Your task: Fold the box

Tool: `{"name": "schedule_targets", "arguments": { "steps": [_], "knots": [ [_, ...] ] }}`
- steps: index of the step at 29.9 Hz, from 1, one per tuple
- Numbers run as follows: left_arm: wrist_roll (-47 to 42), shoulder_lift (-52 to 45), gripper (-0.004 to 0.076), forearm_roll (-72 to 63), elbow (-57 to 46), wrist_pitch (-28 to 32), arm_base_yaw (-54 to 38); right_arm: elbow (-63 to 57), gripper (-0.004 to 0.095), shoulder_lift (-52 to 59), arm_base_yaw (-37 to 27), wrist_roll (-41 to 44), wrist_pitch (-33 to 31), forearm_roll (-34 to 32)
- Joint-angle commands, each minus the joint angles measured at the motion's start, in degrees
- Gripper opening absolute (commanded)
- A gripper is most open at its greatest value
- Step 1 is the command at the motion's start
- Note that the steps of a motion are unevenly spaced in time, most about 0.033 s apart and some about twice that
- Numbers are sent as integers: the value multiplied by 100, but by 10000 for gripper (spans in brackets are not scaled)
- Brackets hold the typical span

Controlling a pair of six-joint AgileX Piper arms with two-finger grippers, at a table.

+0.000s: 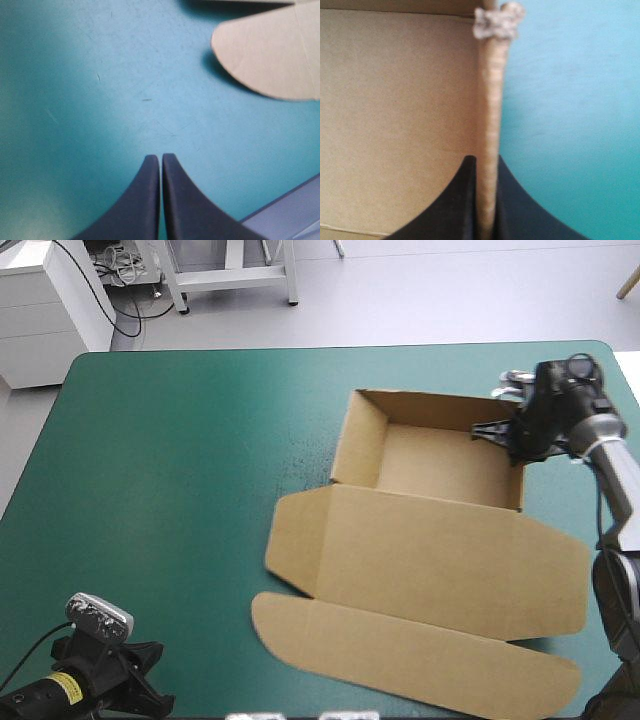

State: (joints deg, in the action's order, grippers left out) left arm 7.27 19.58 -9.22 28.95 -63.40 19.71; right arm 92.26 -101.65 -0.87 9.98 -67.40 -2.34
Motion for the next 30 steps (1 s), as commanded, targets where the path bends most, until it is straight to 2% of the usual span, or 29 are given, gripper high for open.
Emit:
{"name": "schedule_targets", "arguments": {
  "steps": [1,6,10,13,16,18,20,25,30],
  "knots": [
    [-79,-67,-8,-153,126,475,30,183,-2,459,-1092,-319,37,-88],
    [-79,-67,-8,-153,126,454,30,183,-2,475,-2373,-455,37,-78],
    [-79,-67,-8,-153,126,441,30,183,-1,475,-2849,-582,37,-144],
    [-79,-67,-8,-153,126,412,30,183,49,475,-2887,-674,37,-536],
    [-79,-67,-8,-153,126,352,30,183,202,475,-2887,-603,37,-565],
    [-79,-67,-8,-153,126,302,30,183,337,475,-2887,-603,37,-565],
    [-79,-67,-8,-153,126,302,30,183,406,475,-2887,-603,37,-565],
    [-52,-67,-8,-153,126,302,30,183,394,612,-2887,-927,37,-449],
    [-23,-67,-8,-153,126,302,30,183,391,976,-2887,-1435,37,77]
  ]
}}
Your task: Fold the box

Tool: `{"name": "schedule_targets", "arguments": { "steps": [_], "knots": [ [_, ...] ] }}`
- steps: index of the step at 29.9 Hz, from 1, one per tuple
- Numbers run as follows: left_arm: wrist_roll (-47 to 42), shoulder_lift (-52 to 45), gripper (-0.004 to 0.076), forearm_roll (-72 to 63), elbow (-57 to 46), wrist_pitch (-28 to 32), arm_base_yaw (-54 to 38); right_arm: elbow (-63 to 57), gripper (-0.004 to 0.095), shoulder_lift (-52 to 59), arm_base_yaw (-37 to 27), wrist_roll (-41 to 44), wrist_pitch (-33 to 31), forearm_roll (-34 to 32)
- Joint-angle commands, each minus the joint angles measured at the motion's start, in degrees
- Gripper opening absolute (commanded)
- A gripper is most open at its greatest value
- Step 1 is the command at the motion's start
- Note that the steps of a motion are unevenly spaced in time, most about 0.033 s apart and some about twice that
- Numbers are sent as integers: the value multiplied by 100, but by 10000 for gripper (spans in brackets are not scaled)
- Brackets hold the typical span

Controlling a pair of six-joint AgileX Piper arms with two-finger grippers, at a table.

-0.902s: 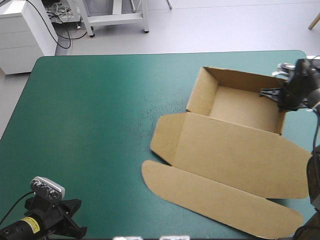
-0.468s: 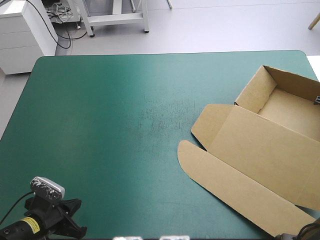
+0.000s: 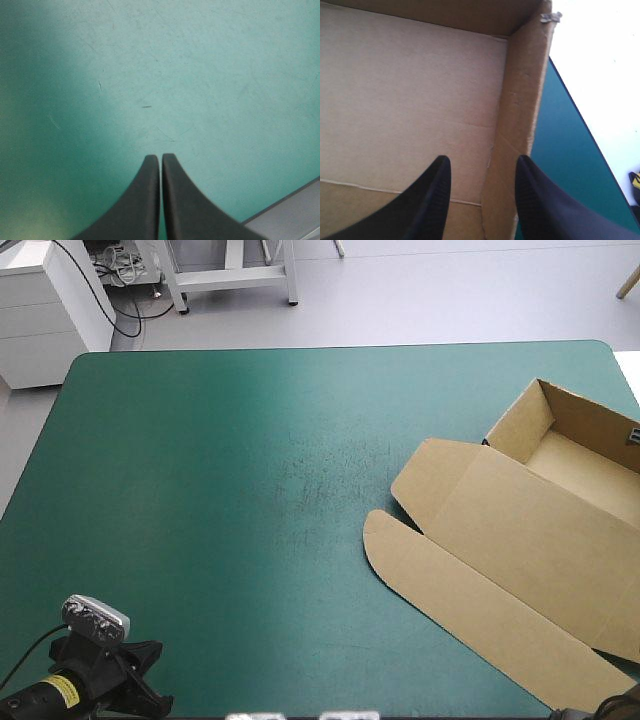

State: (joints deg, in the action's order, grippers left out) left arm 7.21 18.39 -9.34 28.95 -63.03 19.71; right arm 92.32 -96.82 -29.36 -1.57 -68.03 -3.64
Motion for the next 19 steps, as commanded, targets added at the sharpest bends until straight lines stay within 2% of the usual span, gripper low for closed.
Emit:
{"name": "schedule_targets", "arguments": {
  "steps": [1,5,9,19],
  "knots": [
    [-16,52,-8,-141,126,265,30,176,380,587,-38,-295,100,288],
    [-7,52,-8,-141,126,265,30,77,247,1037,-38,-298,100,714],
    [30,52,-8,-141,126,265,30,-231,-3,1625,67,-598,100,1058],
    [50,52,-8,-141,126,276,30,-1633,-12,3553,1025,-813,156,1114]
  ]
}}
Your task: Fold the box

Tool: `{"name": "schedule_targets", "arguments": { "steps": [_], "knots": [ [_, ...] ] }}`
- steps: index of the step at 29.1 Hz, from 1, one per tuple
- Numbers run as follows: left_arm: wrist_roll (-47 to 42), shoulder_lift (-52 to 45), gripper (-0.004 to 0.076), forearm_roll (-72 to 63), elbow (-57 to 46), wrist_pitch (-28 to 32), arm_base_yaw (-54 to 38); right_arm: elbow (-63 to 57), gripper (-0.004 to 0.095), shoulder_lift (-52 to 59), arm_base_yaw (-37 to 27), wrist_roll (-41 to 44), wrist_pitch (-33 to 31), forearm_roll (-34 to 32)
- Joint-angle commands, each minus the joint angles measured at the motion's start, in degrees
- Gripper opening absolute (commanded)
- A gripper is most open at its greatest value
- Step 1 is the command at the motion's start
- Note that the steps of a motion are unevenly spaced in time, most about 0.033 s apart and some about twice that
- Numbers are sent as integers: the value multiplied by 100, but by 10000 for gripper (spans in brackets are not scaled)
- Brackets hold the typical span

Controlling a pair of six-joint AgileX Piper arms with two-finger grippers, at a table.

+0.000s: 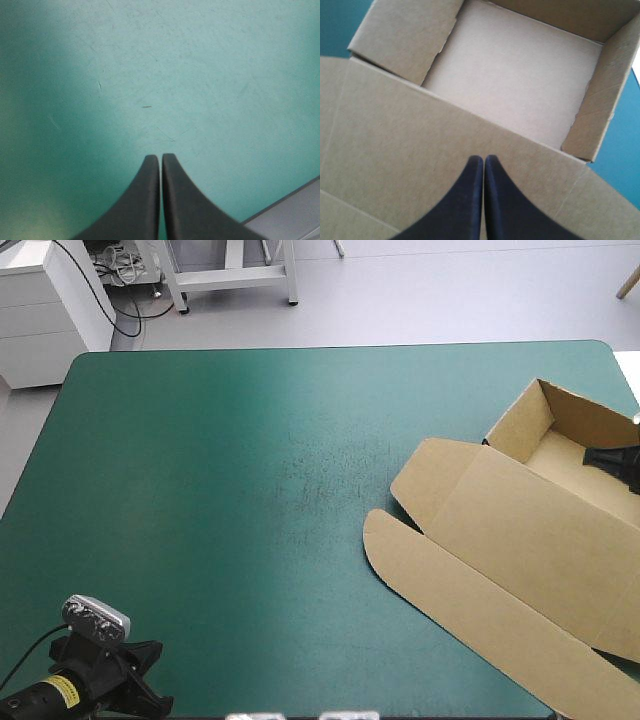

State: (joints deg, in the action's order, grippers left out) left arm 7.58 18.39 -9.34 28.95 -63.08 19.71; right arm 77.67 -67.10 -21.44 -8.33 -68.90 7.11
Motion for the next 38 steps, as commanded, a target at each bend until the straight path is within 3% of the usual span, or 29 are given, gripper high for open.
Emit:
{"name": "schedule_targets", "arguments": {
  "steps": [1,11,25,32,38],
  "knots": [
    [12,52,-8,-141,126,280,30,-290,-12,798,337,-137,293,39],
    [12,52,-8,-141,126,369,30,-1682,-18,2354,1250,-180,307,76],
    [-43,52,-8,-563,126,369,30,-3843,-20,4293,1315,-598,543,138],
    [-43,52,-8,-747,126,369,30,-4598,-21,5174,1315,-1395,667,915],
    [-43,52,-8,-747,126,369,30,-4778,-21,5852,1315,-1670,964,884]
  ]
}}
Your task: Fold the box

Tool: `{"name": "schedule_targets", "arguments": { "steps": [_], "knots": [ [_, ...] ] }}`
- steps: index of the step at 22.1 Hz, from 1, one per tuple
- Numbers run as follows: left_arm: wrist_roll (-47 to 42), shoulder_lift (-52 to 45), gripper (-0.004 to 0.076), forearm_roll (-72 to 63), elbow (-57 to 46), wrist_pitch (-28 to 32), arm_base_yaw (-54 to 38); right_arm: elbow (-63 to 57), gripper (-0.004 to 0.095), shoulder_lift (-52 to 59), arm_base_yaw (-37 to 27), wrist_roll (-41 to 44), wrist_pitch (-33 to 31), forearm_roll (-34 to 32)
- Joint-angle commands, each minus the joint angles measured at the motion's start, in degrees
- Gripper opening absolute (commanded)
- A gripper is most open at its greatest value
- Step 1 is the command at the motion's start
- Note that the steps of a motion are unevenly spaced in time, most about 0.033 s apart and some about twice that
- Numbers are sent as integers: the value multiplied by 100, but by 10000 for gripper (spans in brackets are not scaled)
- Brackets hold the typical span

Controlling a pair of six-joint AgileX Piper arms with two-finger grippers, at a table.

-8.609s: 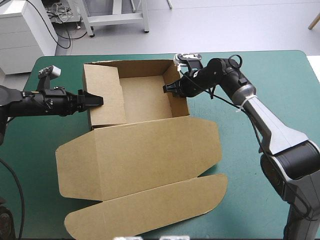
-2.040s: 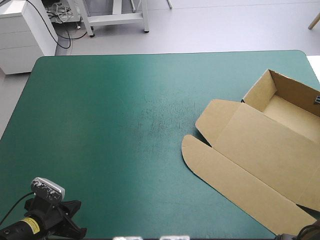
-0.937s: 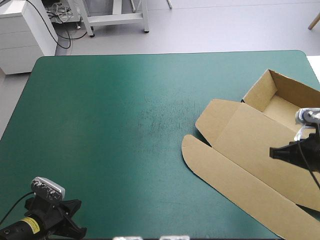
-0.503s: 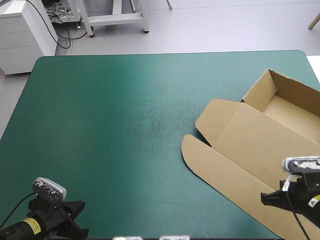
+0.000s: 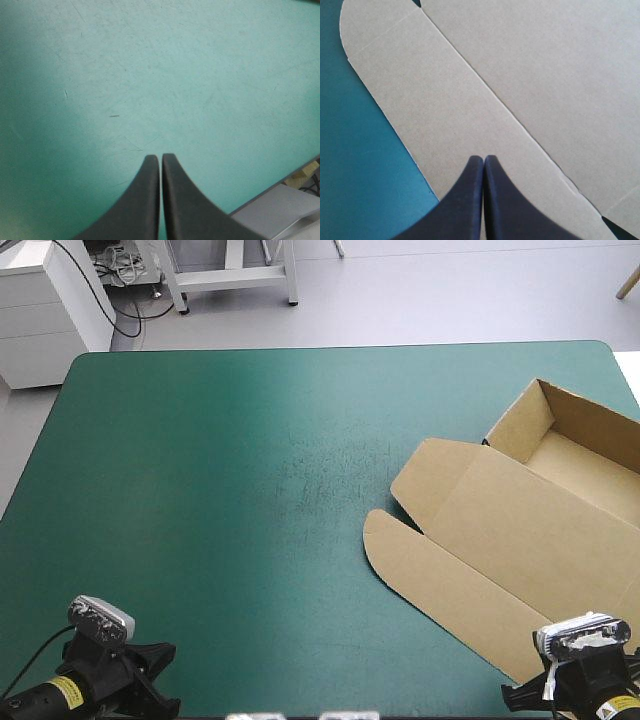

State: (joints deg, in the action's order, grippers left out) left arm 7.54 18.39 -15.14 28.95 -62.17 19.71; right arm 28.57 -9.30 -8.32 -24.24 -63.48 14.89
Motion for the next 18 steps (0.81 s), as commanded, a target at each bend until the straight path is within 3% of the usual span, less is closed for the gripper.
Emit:
{"name": "schedule_targets", "arguments": {
  "steps": [1,18],
  "knots": [
    [-39,52,-8,-167,126,279,30,132,-21,110,3,-44,422,106],
    [-19,52,-8,-545,126,272,30,132,-21,182,3,-73,430,106]
  ]
}}
